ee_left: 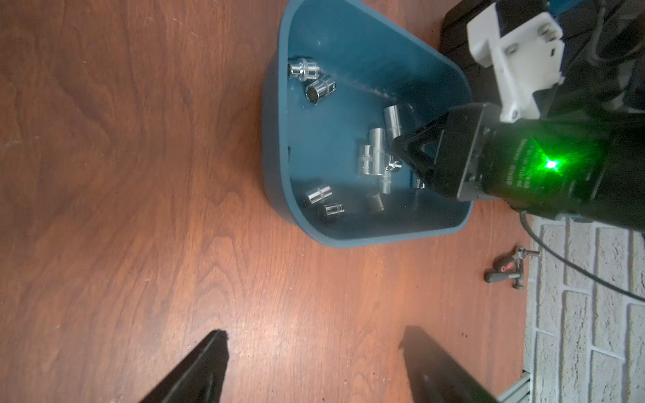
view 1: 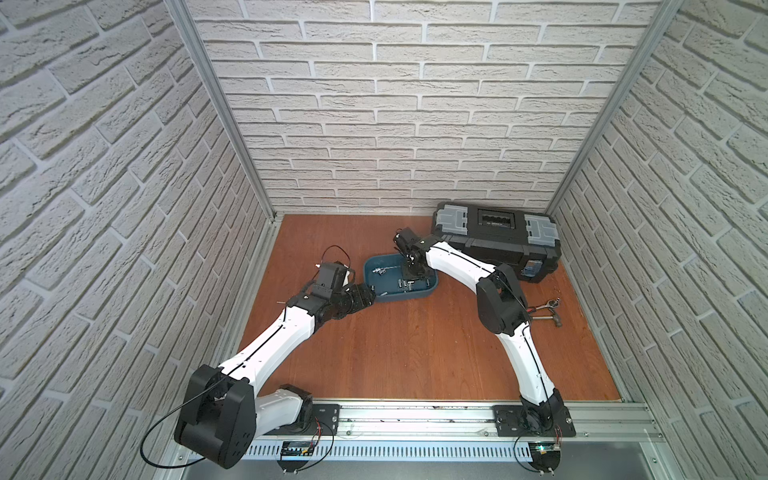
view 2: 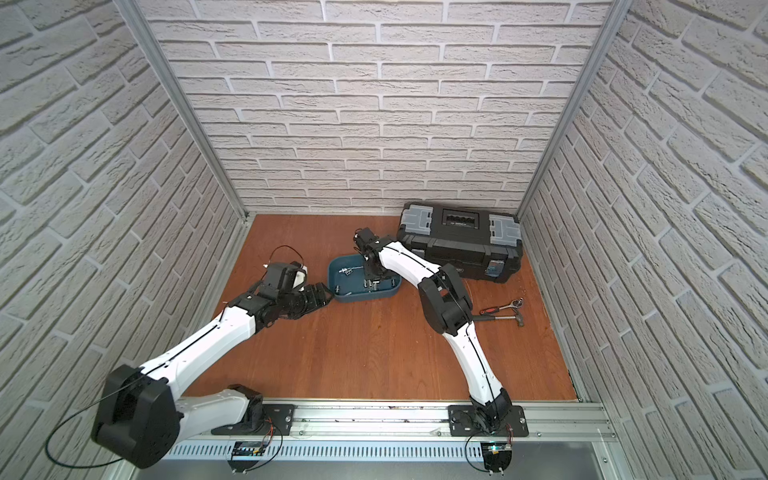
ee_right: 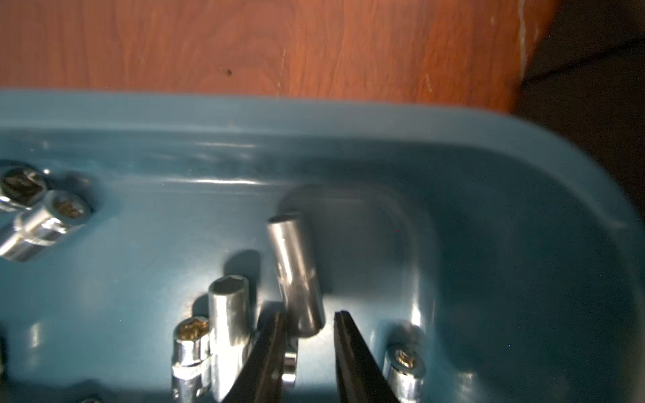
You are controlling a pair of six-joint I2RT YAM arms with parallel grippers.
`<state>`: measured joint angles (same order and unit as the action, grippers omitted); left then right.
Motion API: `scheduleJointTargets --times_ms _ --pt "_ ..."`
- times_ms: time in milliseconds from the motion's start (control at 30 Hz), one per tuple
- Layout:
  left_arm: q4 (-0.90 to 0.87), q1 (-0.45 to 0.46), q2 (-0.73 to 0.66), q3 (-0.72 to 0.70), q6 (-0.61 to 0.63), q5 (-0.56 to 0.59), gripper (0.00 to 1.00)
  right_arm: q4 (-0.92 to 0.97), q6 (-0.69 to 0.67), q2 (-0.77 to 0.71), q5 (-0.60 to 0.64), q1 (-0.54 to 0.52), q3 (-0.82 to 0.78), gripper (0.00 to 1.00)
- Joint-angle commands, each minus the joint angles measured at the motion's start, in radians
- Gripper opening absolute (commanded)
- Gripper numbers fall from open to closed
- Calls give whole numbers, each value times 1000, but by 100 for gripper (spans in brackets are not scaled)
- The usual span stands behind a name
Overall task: Put the socket on the desktop into the storage box
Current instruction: Reset both arms
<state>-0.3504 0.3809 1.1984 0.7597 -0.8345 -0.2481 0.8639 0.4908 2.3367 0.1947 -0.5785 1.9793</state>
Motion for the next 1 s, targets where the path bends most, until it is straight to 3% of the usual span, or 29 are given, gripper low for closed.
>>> scheduleJointTargets --times_ms 0,300,333,367,433,467,500,733,967 --pt "-3 -5 -20 16 6 10 83 -48 9 -117 10 -12 -41 31" --pt "-33 -5 -10 61 28 32 87 -149 -11 -301 3 -46 -215 35" --pt "-44 -7 -8 71 37 40 88 -157 -11 -324 6 -49 -234 37" --pt "-55 -6 -4 84 47 52 97 -164 -11 -350 6 -49 -259 37" --pt "-76 -9 5 108 65 68 98 -181 -11 -424 13 -51 -314 41" --pt "-87 -8 10 123 76 76 98 -190 -10 -456 21 -50 -344 54" --pt "-99 -9 14 138 85 89 98 -197 -12 -491 29 -49 -376 99" --pt "-210 -13 29 239 174 253 98 -231 -26 -720 83 -42 -580 100" --pt "-277 -16 15 302 291 468 98 -252 -22 -963 244 0 -765 100"
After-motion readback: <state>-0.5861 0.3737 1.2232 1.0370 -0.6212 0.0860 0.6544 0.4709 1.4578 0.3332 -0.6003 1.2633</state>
